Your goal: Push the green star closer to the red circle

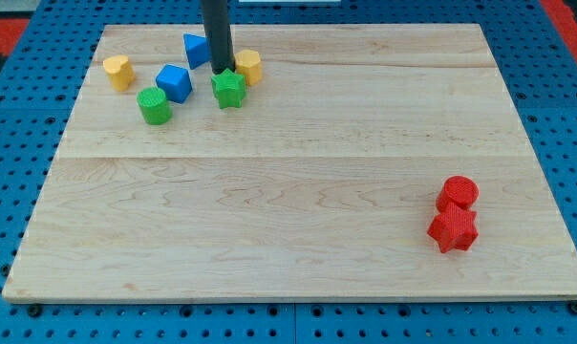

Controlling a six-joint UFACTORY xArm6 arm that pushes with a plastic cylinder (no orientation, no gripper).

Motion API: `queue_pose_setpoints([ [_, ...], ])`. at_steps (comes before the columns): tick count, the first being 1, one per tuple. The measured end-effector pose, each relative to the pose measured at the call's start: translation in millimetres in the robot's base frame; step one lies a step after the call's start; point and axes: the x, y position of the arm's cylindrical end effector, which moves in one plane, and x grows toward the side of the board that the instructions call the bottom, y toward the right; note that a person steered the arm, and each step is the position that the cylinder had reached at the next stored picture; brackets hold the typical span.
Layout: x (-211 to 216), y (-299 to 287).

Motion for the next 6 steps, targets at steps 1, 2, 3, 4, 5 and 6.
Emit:
queue_pose_setpoints([
  [1, 0.0, -0.3],
  [2, 0.0, -3.0],
  [3, 0.0, -3.0],
  [4, 0.4, -2.6],
  [5, -2.9, -7.8],
  [6, -2.9, -7.9],
])
